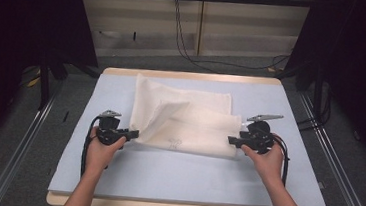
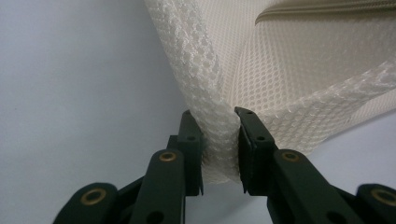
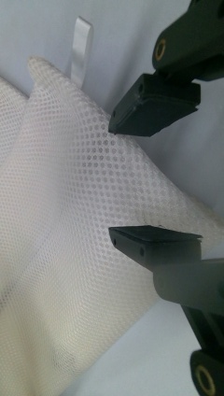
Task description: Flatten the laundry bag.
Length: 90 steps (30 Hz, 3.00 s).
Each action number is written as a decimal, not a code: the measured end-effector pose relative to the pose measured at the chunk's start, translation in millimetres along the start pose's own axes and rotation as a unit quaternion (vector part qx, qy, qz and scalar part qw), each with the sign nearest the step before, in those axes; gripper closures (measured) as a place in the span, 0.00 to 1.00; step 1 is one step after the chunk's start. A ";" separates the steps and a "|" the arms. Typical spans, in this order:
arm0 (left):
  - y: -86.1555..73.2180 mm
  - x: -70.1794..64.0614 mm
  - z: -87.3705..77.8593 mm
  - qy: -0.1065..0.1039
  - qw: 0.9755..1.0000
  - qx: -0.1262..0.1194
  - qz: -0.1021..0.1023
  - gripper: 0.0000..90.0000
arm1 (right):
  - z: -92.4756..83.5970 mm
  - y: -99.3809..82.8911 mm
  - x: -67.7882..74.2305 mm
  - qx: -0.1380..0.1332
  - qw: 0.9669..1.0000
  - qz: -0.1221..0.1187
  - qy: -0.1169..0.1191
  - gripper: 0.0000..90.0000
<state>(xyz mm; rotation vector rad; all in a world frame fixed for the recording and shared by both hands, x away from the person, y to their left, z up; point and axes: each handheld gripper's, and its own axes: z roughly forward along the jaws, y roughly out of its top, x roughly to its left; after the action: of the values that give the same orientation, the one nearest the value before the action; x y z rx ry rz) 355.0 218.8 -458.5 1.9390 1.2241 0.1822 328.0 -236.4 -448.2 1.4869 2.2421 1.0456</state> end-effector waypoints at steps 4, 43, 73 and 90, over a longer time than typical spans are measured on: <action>-1.2 2.4 -0.5 -0.001 1.000 0.004 0.004 0.81 | 0.3 -1.0 -1.3 -0.004 1.000 -0.005 0.003 0.61; 25.5 7.3 -12.8 0.023 0.999 -0.037 0.014 0.35 | -15.7 -26.2 12.7 -0.009 0.996 -0.050 0.076 1.00; -1.0 -32.4 32.1 -0.035 0.989 0.058 0.128 0.69 | 1.0 -14.4 -10.6 0.004 0.998 0.056 0.014 0.56; -2.9 -20.1 10.4 -0.048 0.996 0.052 0.057 0.96 | -13.3 -13.4 -12.1 -0.064 0.996 0.032 0.054 0.94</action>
<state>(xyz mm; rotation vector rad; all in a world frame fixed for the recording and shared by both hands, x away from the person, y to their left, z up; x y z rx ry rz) 347.8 197.4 -461.6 2.0837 1.0809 0.0845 316.6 -255.6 -450.0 1.4897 2.1649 1.2906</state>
